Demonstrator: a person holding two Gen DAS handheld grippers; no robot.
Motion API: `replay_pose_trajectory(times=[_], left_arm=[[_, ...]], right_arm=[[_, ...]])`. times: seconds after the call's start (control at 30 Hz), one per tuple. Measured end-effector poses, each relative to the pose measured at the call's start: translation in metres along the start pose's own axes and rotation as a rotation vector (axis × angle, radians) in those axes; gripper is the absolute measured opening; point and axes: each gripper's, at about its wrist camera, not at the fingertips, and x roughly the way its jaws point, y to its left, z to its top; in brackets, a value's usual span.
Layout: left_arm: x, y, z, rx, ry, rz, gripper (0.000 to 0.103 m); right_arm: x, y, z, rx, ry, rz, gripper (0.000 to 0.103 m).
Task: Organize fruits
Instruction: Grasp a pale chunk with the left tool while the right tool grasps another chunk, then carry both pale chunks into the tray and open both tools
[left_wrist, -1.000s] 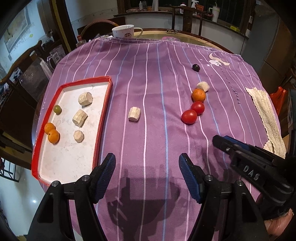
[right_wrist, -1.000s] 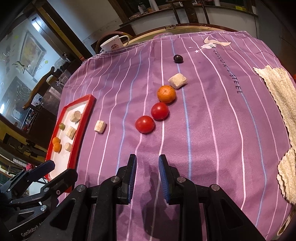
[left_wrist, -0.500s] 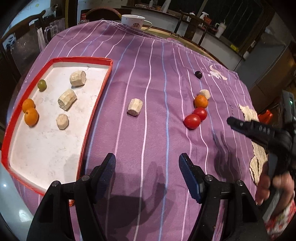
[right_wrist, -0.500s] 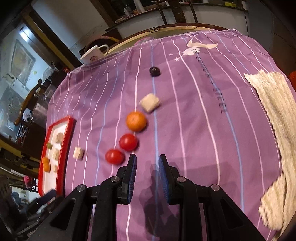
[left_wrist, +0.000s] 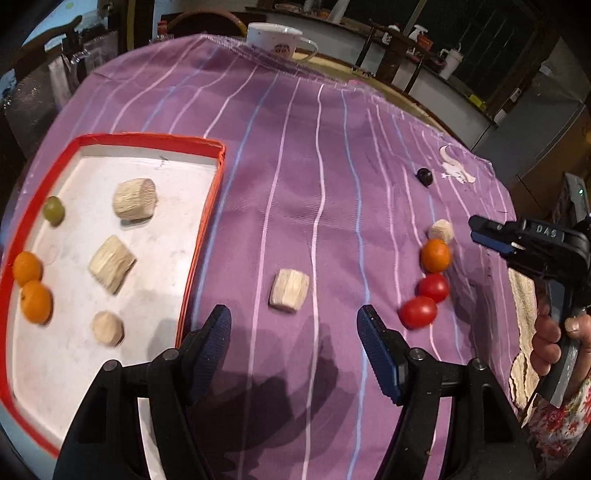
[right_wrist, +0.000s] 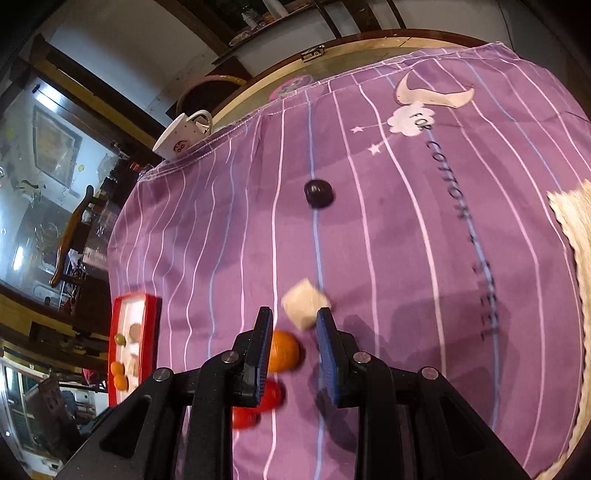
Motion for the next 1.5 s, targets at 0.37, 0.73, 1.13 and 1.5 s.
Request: replay_pose_trajectory(times=[0.37,0.73,1.13,1.5], left_arm=[[0.035,-0.009,0.007,0.075,0.061,0.029,0.07],[0.037,-0.008,0.008,0.085,0.045,0.056,0.046],[0.035,-0.01,0.005,0.112,0.02,0.084,0.024],[0.011,-0.02,0.003,0.091,-0.003,-0.01,0.024]], right_arm=[[0.03,0.009,0.01,-0.11,0.013,-0.077,0.032],[0.037,0.009,0.008,-0.164,0.012,-0.131,0.05],[0.033,0.012,-0.012,-0.228,0.034,-0.168,0.035],[-0.014,-0.094,-0.034,0.544,0.041,0.632,0.035]])
